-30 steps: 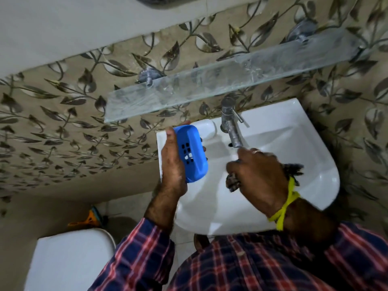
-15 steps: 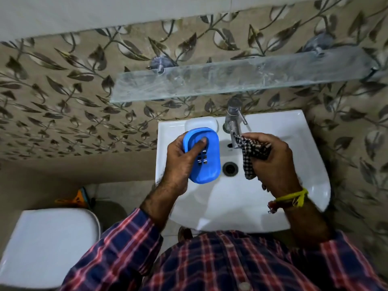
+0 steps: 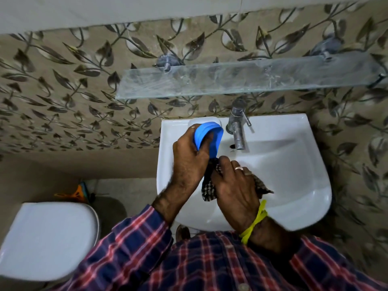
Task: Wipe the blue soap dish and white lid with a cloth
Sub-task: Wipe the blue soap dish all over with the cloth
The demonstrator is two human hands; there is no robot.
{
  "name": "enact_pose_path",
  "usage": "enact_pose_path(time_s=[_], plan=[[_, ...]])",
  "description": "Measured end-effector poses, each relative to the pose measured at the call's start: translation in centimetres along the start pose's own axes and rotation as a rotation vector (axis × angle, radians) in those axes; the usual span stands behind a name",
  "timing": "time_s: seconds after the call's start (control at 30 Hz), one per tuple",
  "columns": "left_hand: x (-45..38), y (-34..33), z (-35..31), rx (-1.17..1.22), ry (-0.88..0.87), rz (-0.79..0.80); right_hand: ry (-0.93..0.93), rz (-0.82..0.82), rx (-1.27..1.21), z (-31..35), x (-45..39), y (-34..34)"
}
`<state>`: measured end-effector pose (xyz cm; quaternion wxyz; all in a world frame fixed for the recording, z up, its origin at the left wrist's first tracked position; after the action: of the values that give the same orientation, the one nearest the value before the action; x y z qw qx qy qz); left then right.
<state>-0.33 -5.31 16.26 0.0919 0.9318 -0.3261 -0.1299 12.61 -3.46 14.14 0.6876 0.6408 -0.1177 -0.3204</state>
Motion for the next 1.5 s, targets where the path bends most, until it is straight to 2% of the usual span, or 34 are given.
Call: enact_pose_path(time_s=[0.1, 0.17, 0.37, 0.43, 0.5, 0.63, 0.7, 0.8, 0.87, 0.93, 1.1, 1.2, 1.3, 1.4, 1.5], plan=[[0.3, 0.0, -0.6, -0.022, -0.035, -0.022, 0.002, 0.020, -0.321, -0.6, -0.3, -0.6], [0.6, 0.0, -0.7, -0.026, -0.058, -0.026, 0.005, 0.019, -0.375, -0.4, -0.5, -0.5], [1.7, -0.8, -1.3, -0.056, -0.161, 0.006, -0.022, 0.010, -0.087, -0.3, -1.3, -0.2], [1.7, -1.0, -1.0, -0.093, -0.193, 0.007, -0.025, 0.023, -0.074, 0.2, -1.6, 0.2], [1.9, -1.0, -0.9, -0.131, -0.234, 0.011, -0.027, 0.060, -0.093, 0.4, -1.9, 0.6], [2.3, -1.3, -1.2, -0.256, -0.345, 0.073, 0.020, 0.283, -0.212, -1.7, -2.7, 0.6], [1.4, -0.9, -1.7, -0.305, -0.394, 0.062, -0.015, 0.349, -0.409, -3.5, -2.6, 0.5], [-0.2, 0.2, -2.2, -0.241, -0.366, 0.080, -0.383, 0.126, -0.871, -7.1, -2.4, 1.8], [-0.9, 0.7, -2.1, -0.075, -0.232, 0.104, -0.510, -0.038, -0.984, -9.2, -2.1, 2.7], [-1.1, 0.8, -2.0, 0.030, -0.127, 0.103, -0.450, -0.188, -0.876, -10.1, -2.5, 3.9], [-0.5, -0.5, -1.5, 0.056, -0.108, 0.209, -0.142, -0.406, -0.690, -6.9, -4.9, 7.8], [0.0, -0.9, -0.5, 0.100, -0.036, 0.246, 0.067, -0.363, -0.542, -4.0, -5.9, 8.7], [0.1, -0.3, 0.3, 0.096, -0.041, 0.248, 0.214, -0.308, -0.366, -1.7, -4.9, 7.5], [1.4, 0.1, 0.2, 0.048, -0.080, 0.238, 0.211, -0.255, -0.344, -1.3, -3.4, 6.9], [2.1, 0.0, 0.1, 0.068, -0.039, 0.217, 0.182, -0.223, -0.457, -1.8, -4.4, 6.4]])
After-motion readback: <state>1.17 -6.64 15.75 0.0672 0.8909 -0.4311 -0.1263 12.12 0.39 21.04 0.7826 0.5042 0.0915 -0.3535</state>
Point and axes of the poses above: each hand's wrist, its own x-axis away from the middle knuckle, its own y-axis out of the back of the hand, z = x × y, the point moved 5 cm from there along -x, towards the middle knuckle, and after that the axes turned 1 degree about z, right-handed, at the moved point
